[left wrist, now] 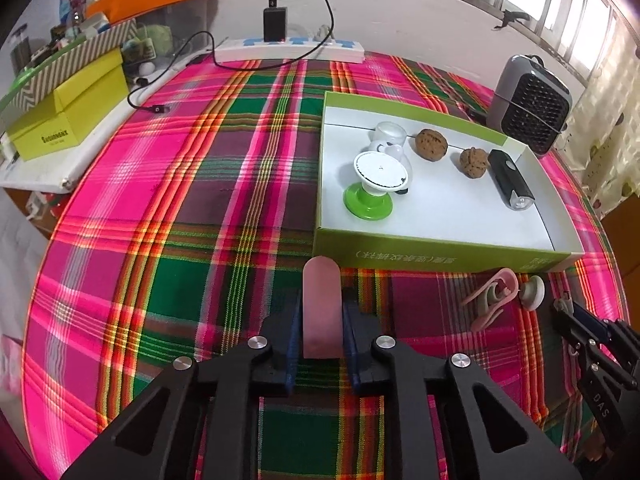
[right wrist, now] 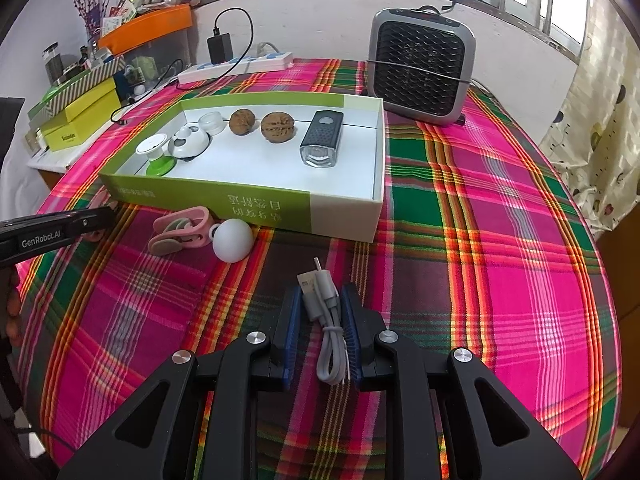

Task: Organize objects
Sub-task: 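Close the left gripper on the pink clip while the right gripper grasps the white cable, then lift the pink clip with the left gripper while the right gripper carries the cable over the box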

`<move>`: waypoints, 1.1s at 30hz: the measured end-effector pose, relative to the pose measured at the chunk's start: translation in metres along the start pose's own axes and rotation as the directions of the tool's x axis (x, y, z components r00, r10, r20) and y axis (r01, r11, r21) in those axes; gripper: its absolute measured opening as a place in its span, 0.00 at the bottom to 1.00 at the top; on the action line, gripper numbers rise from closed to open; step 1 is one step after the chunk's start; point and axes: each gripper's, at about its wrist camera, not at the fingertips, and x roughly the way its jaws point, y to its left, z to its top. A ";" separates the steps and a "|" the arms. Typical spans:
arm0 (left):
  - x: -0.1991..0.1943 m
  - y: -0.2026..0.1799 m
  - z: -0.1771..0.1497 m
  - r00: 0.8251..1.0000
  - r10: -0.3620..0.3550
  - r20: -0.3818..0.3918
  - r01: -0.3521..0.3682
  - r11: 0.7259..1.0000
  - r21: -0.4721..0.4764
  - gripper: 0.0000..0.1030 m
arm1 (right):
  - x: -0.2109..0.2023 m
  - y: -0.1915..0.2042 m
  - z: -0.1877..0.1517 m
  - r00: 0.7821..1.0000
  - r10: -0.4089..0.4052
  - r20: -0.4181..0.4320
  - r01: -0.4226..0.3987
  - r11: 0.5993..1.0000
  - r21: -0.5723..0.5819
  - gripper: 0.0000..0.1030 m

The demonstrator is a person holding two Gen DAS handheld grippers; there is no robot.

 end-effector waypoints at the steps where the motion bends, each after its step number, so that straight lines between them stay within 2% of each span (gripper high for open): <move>1: 0.000 0.000 0.000 1.000 0.001 0.001 -0.001 1.000 0.004 0.15 | 0.000 0.000 0.000 1.000 0.000 0.000 0.000 1.000 0.000 0.21; 17: -0.005 -0.001 -0.002 1.000 -0.010 0.016 0.010 1.000 0.021 0.15 | -0.002 -0.001 0.002 1.000 0.012 0.010 -0.012 1.000 0.015 0.21; 23: -0.017 -0.006 -0.002 0.998 -0.018 0.054 0.016 0.999 0.048 0.15 | -0.007 0.000 0.002 1.000 0.022 0.018 -0.022 1.000 0.011 0.21; 31: -0.033 -0.014 -0.001 0.993 0.017 0.114 -0.027 0.995 0.091 0.15 | -0.016 0.003 0.007 0.999 0.025 0.041 -0.025 1.000 0.004 0.21; 33: -0.036 -0.014 -0.001 0.993 0.008 0.119 -0.019 0.996 0.092 0.15 | -0.019 0.003 0.010 0.999 0.024 0.048 -0.025 1.000 0.002 0.21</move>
